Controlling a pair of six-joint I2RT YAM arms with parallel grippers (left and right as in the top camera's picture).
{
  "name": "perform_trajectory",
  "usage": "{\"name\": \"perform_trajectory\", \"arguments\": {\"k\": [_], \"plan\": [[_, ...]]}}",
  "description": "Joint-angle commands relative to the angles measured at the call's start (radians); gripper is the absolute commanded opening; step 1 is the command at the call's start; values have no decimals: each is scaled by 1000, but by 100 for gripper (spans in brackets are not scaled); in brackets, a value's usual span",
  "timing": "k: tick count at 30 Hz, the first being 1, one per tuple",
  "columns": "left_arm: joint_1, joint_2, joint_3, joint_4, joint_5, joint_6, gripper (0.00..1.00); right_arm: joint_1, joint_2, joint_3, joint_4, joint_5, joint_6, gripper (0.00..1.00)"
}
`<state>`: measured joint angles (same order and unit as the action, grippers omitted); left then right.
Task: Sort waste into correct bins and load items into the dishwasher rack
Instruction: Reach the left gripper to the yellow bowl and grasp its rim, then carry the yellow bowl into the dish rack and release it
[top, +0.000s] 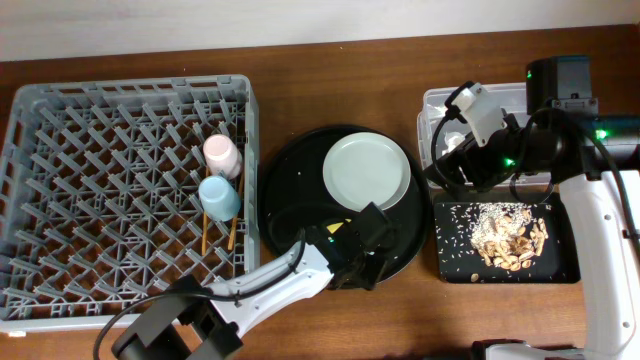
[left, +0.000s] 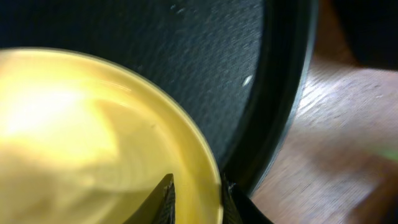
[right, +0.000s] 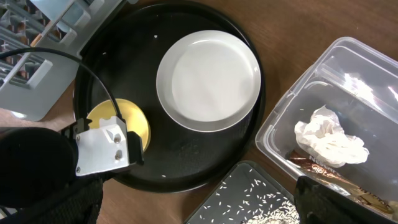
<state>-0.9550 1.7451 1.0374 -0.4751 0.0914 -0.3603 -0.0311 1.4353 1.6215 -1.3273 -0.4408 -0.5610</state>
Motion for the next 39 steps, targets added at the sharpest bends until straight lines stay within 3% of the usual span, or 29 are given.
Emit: {"name": "perform_trajectory", "arguments": {"k": [1,6,23,26,31,34,39], "plan": [[-6,8,-10,-40,-123,-3,22,-2,-8,20,0,8,-6,99],[-6,8,-10,-83,-276,-3,20,-2,-8,20,0,8,-6,99],[-6,8,-6,-75,-266,-10,21,-2,-8,20,0,8,-6,99],[-6,8,3,-75,-270,-10,27,-2,-8,20,0,8,-6,99],[-6,8,14,-76,-272,-10,28,-2,-8,20,0,8,-6,99],[-6,8,14,-77,-272,-10,27,-2,-8,20,0,8,-6,99],[-6,7,19,-77,-272,-10,15,-2,-8,20,0,8,-6,99]]}}
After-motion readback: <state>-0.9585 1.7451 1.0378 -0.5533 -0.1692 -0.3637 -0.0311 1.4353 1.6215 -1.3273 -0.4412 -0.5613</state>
